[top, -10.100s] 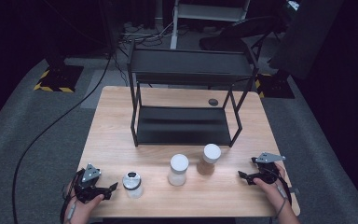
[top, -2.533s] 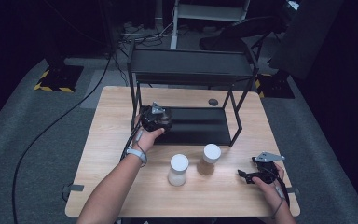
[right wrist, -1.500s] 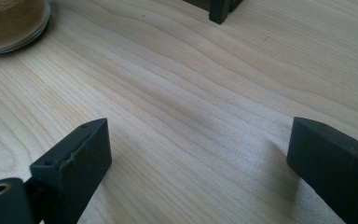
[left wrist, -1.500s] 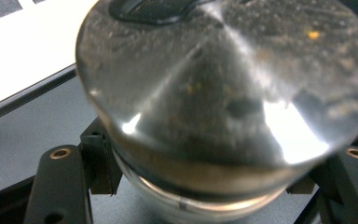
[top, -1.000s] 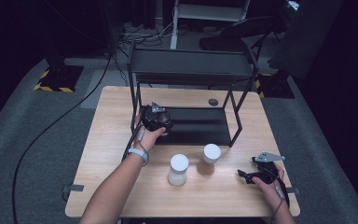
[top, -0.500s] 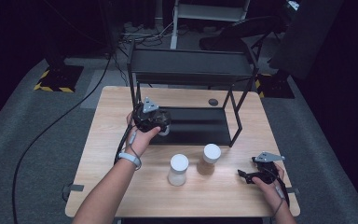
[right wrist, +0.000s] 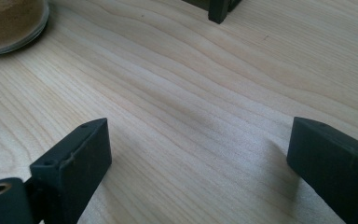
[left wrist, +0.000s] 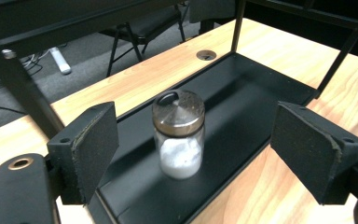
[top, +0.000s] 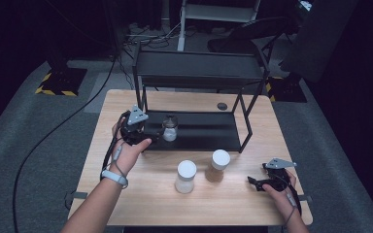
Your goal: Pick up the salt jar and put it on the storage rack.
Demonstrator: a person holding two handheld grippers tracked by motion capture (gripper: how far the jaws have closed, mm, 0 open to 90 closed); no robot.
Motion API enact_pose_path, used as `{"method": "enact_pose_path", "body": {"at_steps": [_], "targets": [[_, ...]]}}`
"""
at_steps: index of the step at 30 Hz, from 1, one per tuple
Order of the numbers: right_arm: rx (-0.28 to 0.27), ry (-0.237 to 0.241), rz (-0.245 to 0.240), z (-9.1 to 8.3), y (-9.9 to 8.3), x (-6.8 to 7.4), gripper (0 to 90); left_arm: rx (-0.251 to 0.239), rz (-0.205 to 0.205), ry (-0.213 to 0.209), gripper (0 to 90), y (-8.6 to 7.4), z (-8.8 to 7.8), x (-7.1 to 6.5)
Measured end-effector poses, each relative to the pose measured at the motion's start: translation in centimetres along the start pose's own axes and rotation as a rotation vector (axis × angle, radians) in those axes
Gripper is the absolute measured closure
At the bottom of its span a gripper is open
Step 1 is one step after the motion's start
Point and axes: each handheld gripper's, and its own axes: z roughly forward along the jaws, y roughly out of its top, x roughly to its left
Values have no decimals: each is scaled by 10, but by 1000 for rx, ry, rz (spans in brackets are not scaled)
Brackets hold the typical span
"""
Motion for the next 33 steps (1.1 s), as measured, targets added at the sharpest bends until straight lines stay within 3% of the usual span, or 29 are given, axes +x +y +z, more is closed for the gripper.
{"method": "enact_pose_path", "body": {"at_steps": [15, 33], "targets": [[0, 0, 0, 0, 0, 0, 61, -2, 18, 4, 143, -19, -52, -1], [0, -1, 1, 0, 0, 0, 61, 44, 16, 0, 131, -59, -83, 6]]}}
